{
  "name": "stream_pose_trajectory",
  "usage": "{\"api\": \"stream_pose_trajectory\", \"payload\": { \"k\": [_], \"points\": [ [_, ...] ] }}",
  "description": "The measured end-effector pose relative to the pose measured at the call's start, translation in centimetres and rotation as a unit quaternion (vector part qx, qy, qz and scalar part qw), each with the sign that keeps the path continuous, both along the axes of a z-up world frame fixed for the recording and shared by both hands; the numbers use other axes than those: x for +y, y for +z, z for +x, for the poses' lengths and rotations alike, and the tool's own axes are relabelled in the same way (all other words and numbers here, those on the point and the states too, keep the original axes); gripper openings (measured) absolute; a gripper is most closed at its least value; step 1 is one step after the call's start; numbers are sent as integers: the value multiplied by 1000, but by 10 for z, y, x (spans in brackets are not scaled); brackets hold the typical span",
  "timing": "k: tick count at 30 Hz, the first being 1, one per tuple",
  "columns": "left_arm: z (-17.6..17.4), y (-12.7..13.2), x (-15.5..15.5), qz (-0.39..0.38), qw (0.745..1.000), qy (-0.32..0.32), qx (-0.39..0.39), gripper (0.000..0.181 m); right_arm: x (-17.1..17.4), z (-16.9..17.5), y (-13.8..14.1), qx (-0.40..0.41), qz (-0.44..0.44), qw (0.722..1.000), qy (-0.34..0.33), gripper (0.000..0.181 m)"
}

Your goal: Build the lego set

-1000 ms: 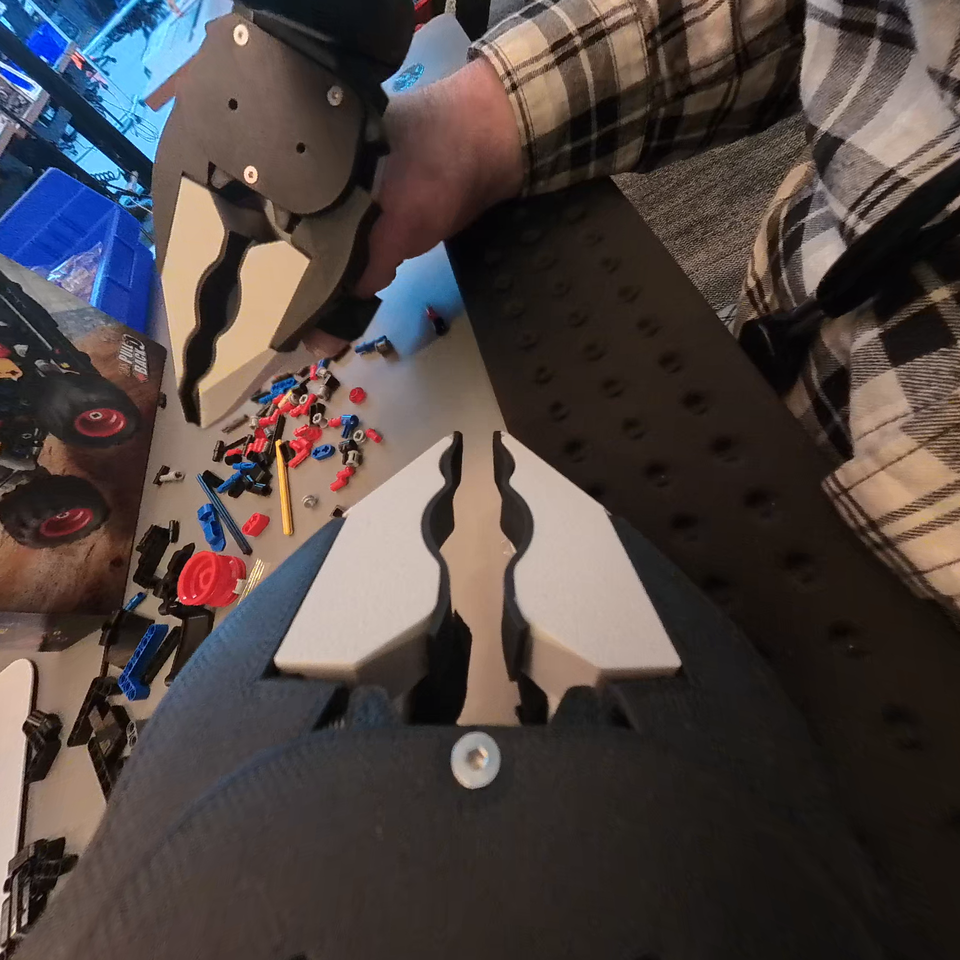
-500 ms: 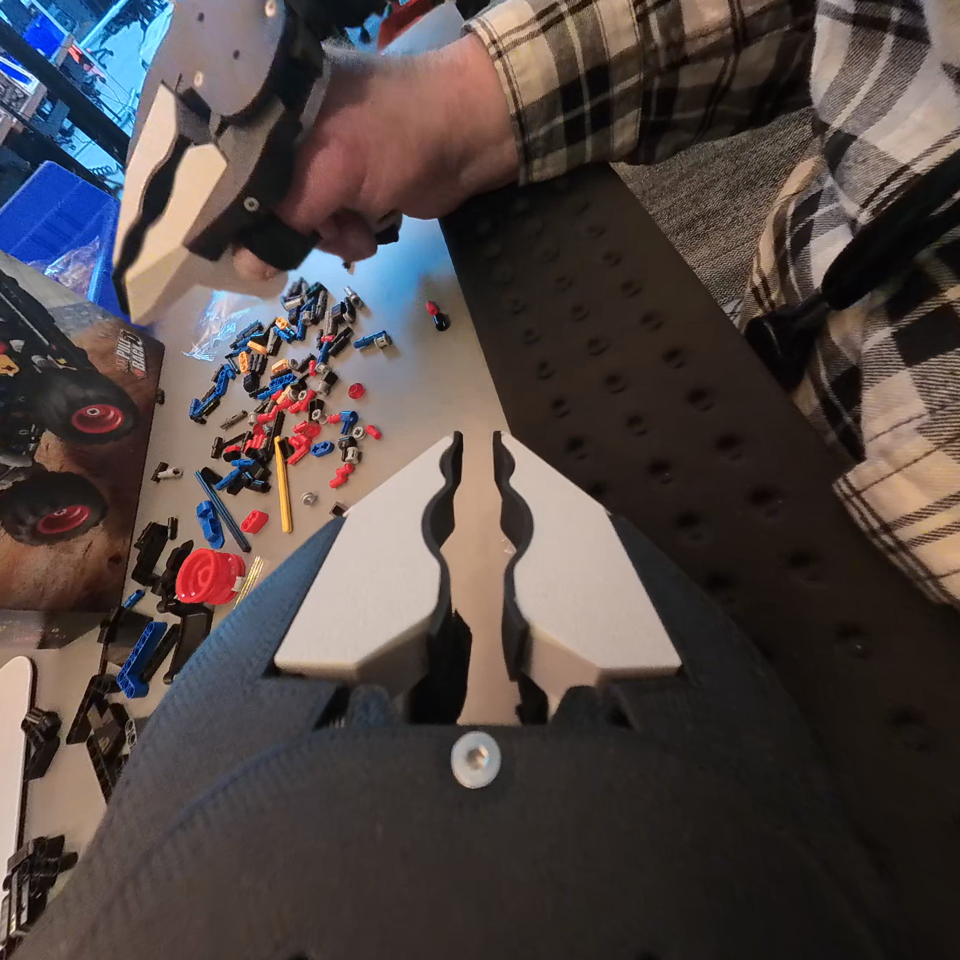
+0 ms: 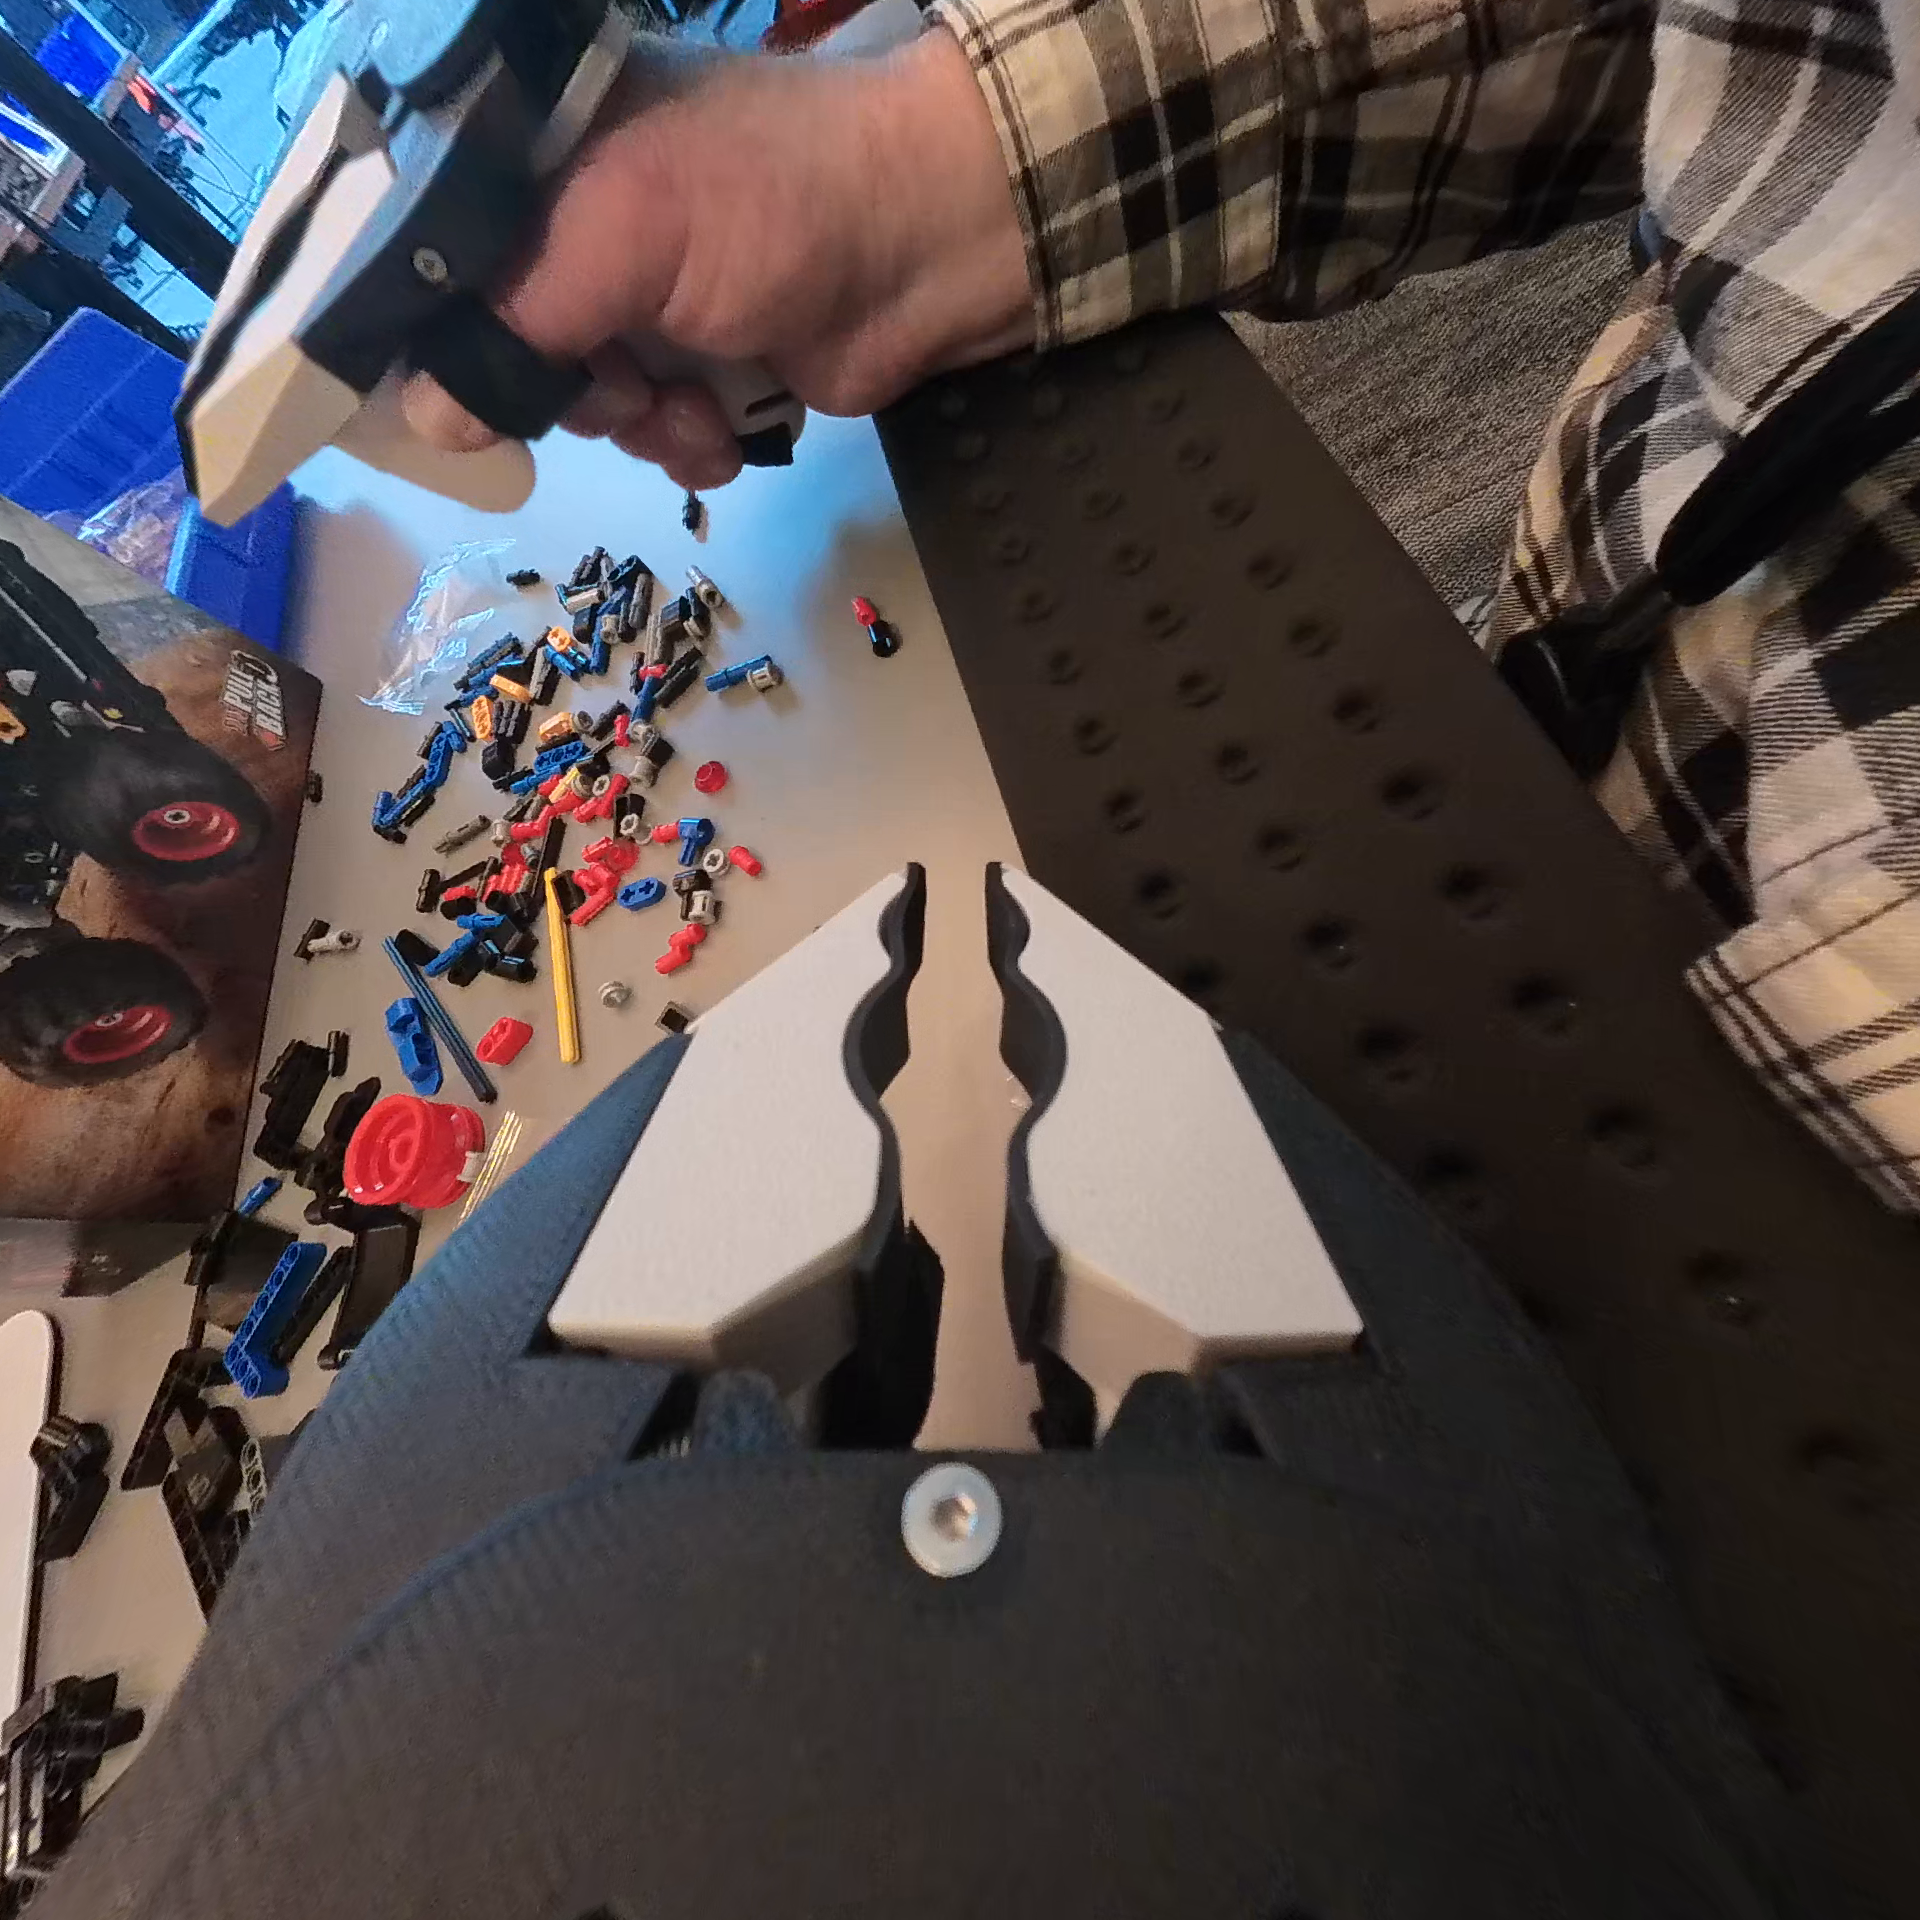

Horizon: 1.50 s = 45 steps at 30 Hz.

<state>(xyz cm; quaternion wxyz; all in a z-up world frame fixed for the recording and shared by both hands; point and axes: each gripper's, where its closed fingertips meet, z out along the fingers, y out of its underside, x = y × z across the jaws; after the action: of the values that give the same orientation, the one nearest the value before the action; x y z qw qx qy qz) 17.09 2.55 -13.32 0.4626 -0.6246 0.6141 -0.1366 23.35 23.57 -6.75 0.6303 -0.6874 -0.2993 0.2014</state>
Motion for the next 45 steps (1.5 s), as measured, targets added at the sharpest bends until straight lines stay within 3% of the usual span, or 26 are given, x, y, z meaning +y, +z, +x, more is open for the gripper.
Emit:
{"api": "stream_pose_trajectory", "payload": {
  "k": [18,45],
  "points": [
    [1,-1,2,-3,1000,2,2,10,8,17,7,65,-22,998,-14,5],
    [4,-3,5,-7,1000,5,4,10,11,18,7,83,-32,996,-15,5]
  ]
}}
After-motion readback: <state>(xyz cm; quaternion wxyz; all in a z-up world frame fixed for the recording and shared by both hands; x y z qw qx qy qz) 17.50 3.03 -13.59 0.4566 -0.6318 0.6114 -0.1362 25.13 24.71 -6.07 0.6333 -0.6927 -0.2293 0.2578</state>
